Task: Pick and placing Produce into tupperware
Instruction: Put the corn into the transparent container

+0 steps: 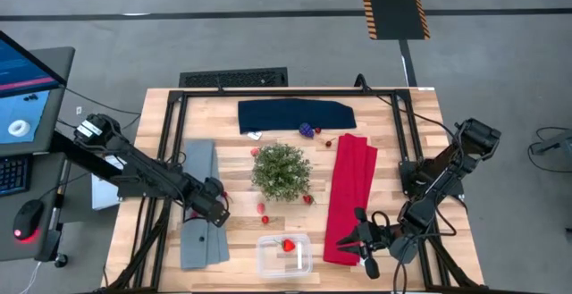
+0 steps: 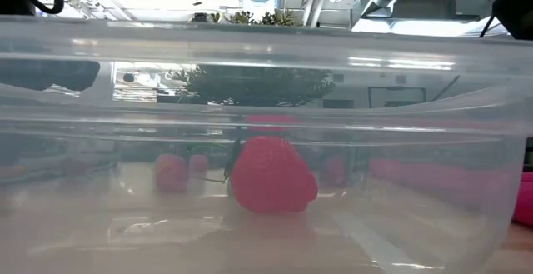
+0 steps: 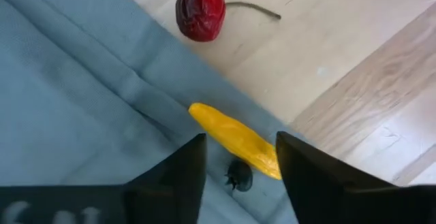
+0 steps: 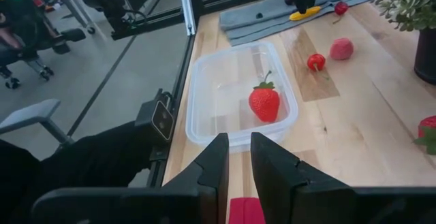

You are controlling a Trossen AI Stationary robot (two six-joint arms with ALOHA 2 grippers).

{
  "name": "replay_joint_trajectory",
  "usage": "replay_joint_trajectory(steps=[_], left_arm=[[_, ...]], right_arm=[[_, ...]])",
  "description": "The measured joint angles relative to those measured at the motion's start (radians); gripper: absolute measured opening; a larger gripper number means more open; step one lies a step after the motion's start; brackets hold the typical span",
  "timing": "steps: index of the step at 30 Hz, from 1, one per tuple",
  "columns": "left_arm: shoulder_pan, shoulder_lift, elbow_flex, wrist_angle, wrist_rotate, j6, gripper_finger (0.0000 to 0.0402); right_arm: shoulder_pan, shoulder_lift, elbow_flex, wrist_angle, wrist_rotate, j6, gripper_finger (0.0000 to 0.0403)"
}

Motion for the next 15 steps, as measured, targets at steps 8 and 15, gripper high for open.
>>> replay_joint_trajectory(steps=[8, 15], left_arm=[[0.000, 0.000, 0.000, -0.003, 0.004, -0.013, 0.0080], [0.000, 0.000, 0.000, 0.001, 0.003, 0.013, 0.0053]], right_arm=[[0.000, 0.000, 0.000, 0.000, 0.000, 0.000, 0.0085], [0.000, 0.000, 0.000, 0.000, 0.000, 0.000, 0.0085]])
